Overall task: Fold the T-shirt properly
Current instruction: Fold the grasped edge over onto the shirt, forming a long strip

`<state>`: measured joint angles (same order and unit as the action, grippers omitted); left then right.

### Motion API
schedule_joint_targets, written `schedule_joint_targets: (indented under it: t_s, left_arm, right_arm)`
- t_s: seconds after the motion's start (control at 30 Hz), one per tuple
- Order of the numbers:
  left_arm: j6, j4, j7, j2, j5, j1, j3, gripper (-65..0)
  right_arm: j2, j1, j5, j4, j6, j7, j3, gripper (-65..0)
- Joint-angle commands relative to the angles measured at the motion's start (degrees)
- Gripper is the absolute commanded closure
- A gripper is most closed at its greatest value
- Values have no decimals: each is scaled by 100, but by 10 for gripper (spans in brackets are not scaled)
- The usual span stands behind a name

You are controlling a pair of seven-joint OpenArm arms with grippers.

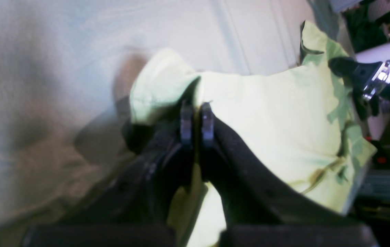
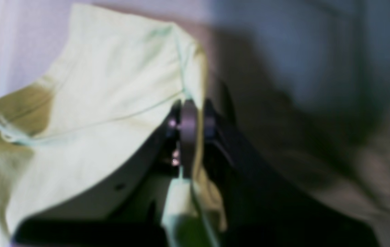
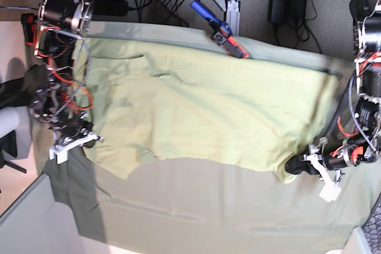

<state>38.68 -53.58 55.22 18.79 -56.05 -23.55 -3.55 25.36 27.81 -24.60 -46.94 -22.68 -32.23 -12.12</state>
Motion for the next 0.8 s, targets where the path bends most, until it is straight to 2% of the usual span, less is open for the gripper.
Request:
schedule_joint_targets:
  t_s: [0.0, 0.17, 0.33, 0.6, 0.77]
  left_arm:
    - [132, -114, -35, 127, -223, -125, -61, 0]
    - [132, -138, 66, 385, -452, -2, -66, 0]
    - [132, -533, 568, 509, -935, 341, -66, 0]
    - [132, -1639, 542, 933, -953, 1285, -66, 0]
    - [132, -1921, 542, 979, -929, 1609, -66, 0]
  right_arm:
    - [181, 31, -144, -260, -181, 85, -20, 0]
    - [367, -645, -393, -1198, -179, -66, -37, 0]
    - [413, -1276, -457, -2098, -179, -127, -271, 0]
    - [413, -2192, -791, -2973, -181, -343, -1128, 0]
    - [411, -2653, -894, -3134, -179, -407, -1421, 0]
